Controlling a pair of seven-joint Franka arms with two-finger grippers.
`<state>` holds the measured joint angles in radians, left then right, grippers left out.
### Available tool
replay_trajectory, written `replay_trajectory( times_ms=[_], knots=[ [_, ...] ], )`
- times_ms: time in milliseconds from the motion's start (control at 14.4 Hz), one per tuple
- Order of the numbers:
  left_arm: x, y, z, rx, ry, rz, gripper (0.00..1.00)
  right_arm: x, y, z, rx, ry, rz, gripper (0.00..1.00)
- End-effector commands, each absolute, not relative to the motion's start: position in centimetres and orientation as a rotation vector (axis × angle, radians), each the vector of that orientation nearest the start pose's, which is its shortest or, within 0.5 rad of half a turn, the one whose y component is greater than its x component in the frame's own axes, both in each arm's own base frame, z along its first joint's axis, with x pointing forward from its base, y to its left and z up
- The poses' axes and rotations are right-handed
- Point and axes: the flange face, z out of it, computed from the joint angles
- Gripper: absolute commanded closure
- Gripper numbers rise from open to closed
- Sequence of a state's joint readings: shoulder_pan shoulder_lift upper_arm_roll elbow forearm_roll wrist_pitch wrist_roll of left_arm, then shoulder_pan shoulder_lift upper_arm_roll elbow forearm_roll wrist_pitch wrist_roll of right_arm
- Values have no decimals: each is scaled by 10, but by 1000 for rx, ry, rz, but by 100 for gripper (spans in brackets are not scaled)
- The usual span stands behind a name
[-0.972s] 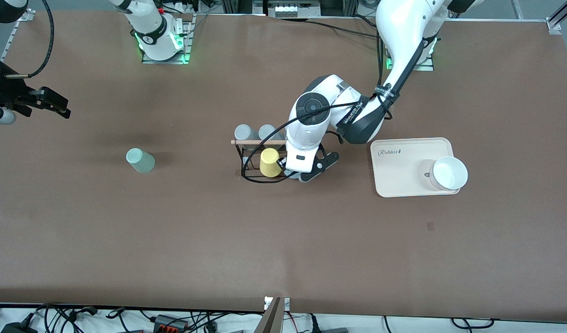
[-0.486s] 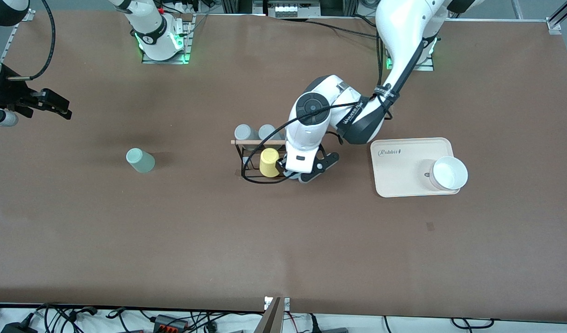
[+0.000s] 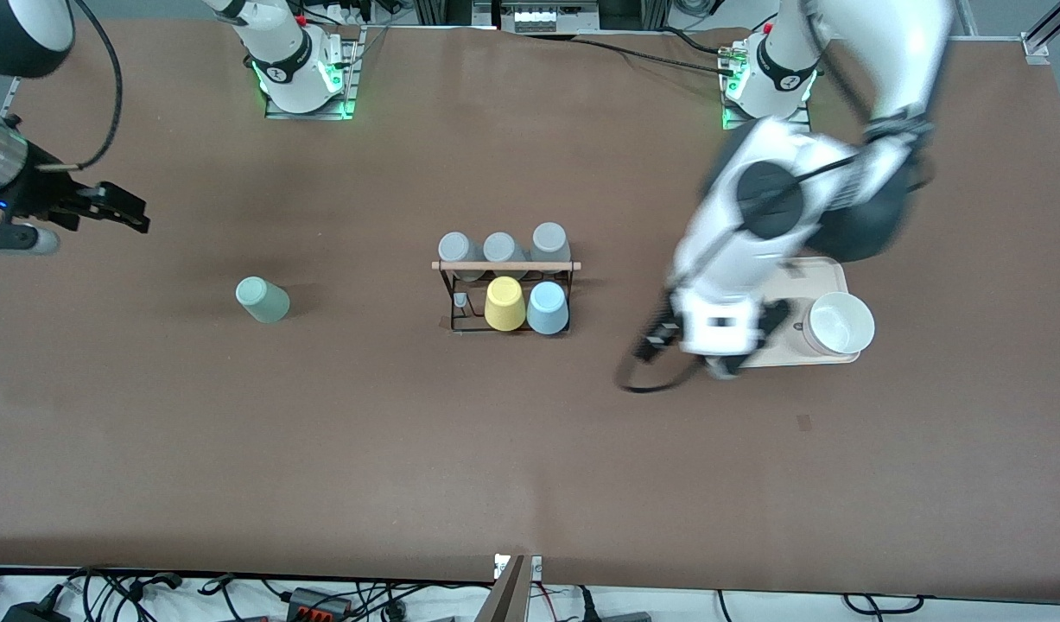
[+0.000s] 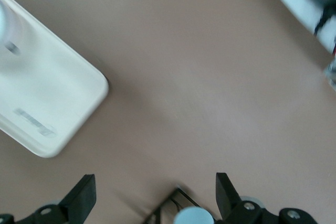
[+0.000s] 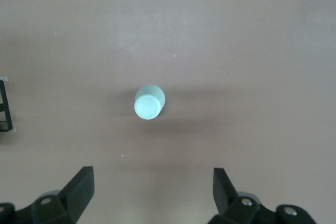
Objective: Hang scattered cups on rack with three cups
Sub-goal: 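Open and withdraw the left gripper while the right gripper reaches the green cup, then grasp the pale green cup with the right gripper and lift it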
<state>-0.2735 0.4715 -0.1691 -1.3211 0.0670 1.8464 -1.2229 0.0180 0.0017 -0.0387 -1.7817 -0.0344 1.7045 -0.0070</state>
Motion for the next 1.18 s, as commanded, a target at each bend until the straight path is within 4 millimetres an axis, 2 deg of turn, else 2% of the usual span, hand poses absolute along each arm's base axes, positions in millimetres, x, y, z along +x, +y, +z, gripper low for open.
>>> replay_trajectory(
  times_ms=[0, 139, 208, 278, 417, 556, 764, 833, 972, 1111],
  knots=[
    [641, -236, 498, -2955, -1117, -51, 0, 579, -2, 487, -3184, -49, 220, 0],
    [644, -199, 509, -2966, -1062, -62, 0, 602, 26, 430, -3185, -106, 350, 0],
    [646, -170, 514, -2976, -1020, -63, 0, 610, 39, 417, -3191, -139, 377, 0],
    [640, -149, 527, -2995, -946, -71, 0, 613, 35, 411, -3194, -160, 384, 0],
    [628, -112, 544, -3020, -824, -91, 0, 622, 40, 392, -3201, -172, 384, 0],
    [610, -90, 556, -3034, -704, -100, 0, 627, 34, 358, -3200, -151, 441, 0],
    [580, -67, 574, -3055, -471, -115, 0, 628, 19, 323, -3197, -109, 479, 0],
    [568, -63, 579, -3060, -379, -111, 0, 625, 13, 309, -3192, -93, 467, 0],
    [550, -41, 590, -3067, -235, -71, 0, 617, 1, 285, -3191, -67, 406, 0],
    [538, -22, 601, -3097, -126, -27, 0, 610, -1, 269, -3184, -52, 372, 0]
  ],
)
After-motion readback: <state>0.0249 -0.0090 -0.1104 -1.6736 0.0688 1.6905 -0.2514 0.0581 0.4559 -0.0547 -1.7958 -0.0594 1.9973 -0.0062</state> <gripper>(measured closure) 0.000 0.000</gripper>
